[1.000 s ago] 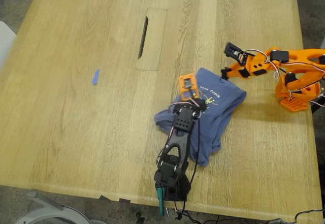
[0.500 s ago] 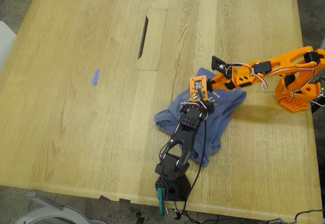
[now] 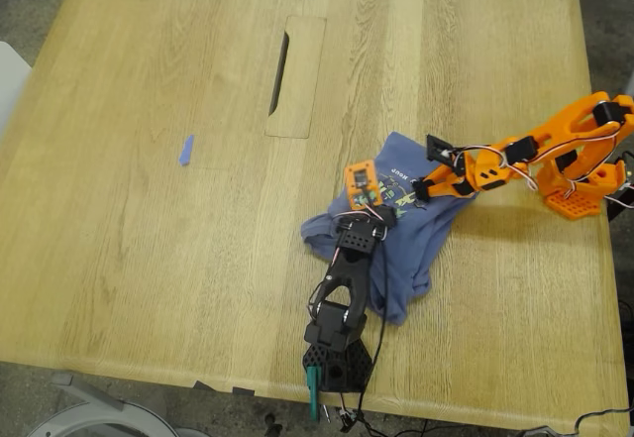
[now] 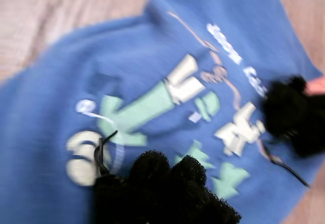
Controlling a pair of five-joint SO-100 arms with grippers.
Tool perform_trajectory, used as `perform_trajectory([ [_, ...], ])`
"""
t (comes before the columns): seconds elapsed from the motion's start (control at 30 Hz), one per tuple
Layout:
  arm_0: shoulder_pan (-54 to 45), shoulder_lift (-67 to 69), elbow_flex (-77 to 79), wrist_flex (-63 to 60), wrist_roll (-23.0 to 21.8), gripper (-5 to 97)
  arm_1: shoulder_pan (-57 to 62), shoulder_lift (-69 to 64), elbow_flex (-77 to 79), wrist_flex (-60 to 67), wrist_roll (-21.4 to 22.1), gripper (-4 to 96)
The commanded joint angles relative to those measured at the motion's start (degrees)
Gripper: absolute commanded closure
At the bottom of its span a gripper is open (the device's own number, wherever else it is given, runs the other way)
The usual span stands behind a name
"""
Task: Fold a T-shirt
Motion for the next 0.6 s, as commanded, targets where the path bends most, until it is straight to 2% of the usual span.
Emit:
perform_trajectory([
  [0.0,-5.45,1.23,-1.23,-1.23,-0.26,92,-0.26,5.98,3.60,2.64,0.53,91.4],
  [0.27,-13.80,4.48,0.70,0.44,0.00,92,2.20,21.01,10.90,12.48,0.79,91.4],
  [0.43,-19.60,11.95,5.71,3.60,0.26,92,5.45,31.38,14.33,21.88,1.14,91.4],
  [0.57,-23.12,18.90,8.17,8.09,0.53,92,9.14,34.80,14.15,26.63,0.70,91.4],
])
